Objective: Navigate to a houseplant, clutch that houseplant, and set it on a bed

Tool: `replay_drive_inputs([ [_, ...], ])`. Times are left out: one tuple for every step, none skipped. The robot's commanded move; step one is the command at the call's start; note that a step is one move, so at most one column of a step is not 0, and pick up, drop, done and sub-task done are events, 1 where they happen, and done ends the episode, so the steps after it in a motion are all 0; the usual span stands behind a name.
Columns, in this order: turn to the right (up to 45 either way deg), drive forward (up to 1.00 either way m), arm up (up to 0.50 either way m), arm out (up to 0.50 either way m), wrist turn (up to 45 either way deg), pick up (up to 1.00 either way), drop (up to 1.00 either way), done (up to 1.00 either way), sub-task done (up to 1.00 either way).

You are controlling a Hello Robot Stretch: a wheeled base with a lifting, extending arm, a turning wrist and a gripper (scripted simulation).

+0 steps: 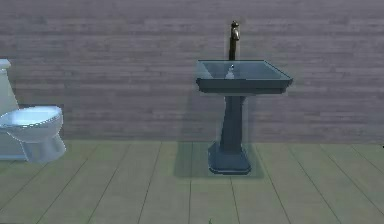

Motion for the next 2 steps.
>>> replay_drive_inputs([
  [0.0, 0.35, 0.00, 0.00, 0.0, 0.00, 0.00, 0.00, 0.00],
  [45.0, 0.00, 0.00, 0.00, 0.0, 0.00, 0.00, 0.00, 0.00],
])
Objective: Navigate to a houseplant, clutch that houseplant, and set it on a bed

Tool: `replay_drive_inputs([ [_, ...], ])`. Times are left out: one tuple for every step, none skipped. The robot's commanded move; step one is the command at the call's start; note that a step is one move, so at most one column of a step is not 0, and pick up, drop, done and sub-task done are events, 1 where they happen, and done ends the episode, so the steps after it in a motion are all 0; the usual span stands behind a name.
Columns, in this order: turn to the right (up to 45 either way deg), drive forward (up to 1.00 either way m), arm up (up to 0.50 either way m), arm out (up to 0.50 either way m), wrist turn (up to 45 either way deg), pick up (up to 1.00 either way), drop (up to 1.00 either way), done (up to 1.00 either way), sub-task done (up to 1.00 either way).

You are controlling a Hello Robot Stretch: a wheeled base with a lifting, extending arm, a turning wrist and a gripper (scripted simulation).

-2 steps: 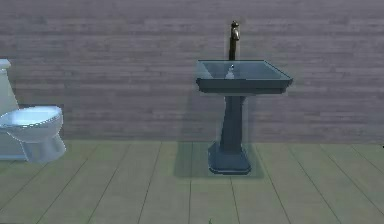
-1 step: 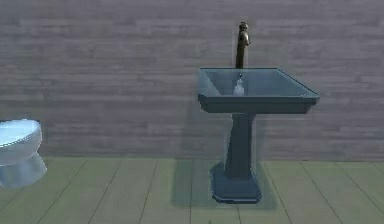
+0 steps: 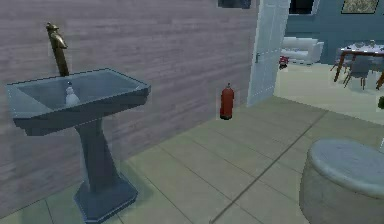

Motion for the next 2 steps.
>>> replay_drive_inputs([
  [0.0, 0.35, 0.00, 0.00, 0.0, 0.00, 0.00, 0.00, 0.00],
  [15.0, 0.00, 0.00, 0.00, 0.0, 0.00, 0.00, 0.00, 0.00],
])
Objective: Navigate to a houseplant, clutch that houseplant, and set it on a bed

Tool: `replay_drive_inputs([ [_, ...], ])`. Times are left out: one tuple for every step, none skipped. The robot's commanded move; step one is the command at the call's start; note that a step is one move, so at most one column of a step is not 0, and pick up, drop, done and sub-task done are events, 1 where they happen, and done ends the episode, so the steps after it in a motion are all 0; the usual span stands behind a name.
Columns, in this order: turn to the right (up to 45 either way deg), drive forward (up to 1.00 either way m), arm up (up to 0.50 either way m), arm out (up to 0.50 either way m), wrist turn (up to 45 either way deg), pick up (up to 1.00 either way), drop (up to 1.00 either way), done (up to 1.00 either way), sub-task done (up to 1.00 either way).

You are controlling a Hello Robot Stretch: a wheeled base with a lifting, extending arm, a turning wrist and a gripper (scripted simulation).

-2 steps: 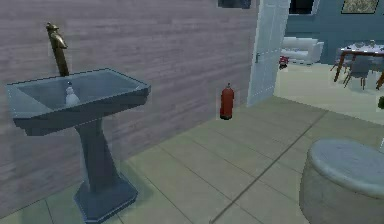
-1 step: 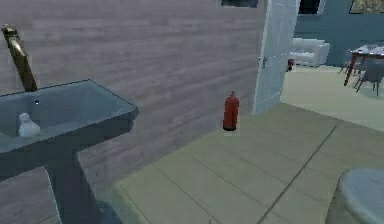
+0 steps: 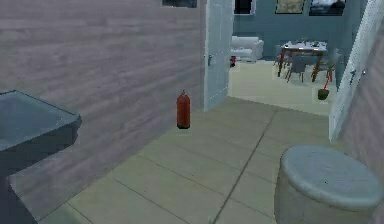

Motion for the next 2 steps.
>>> replay_drive_inputs([
  [0.0, 1.00, 0.00, 0.00, 0.0, 0.00, 0.00, 0.00, 0.00],
  [12.0, 0.00, 0.00, 0.00, 0.0, 0.00, 0.00, 0.00, 0.00],
])
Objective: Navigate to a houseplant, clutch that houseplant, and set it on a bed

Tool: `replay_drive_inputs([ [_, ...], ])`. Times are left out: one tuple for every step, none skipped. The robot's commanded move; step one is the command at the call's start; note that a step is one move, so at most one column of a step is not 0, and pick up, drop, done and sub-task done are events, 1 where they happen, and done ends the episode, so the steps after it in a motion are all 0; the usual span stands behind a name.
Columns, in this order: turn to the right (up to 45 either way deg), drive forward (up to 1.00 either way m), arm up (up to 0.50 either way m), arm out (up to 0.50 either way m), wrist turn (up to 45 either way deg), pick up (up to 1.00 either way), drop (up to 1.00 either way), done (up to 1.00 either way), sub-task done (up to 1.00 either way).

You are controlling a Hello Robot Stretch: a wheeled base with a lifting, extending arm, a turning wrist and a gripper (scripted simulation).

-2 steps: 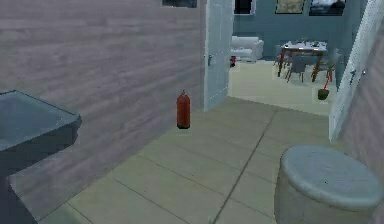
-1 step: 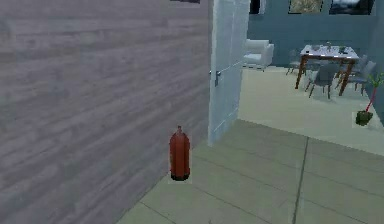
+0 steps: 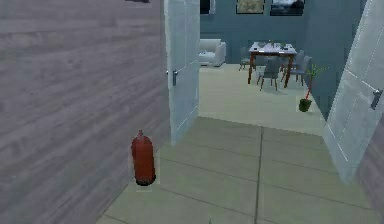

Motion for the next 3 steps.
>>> replay_drive_inputs([
  [0.0, 0.10, 0.00, 0.00, 0.0, 0.00, 0.00, 0.00, 0.00],
  [12.0, 0.00, 0.00, 0.00, 0.0, 0.00, 0.00, 0.00, 0.00],
  [0.0, 1.00, 0.00, 0.00, 0.0, 0.00, 0.00, 0.00, 0.00],
])
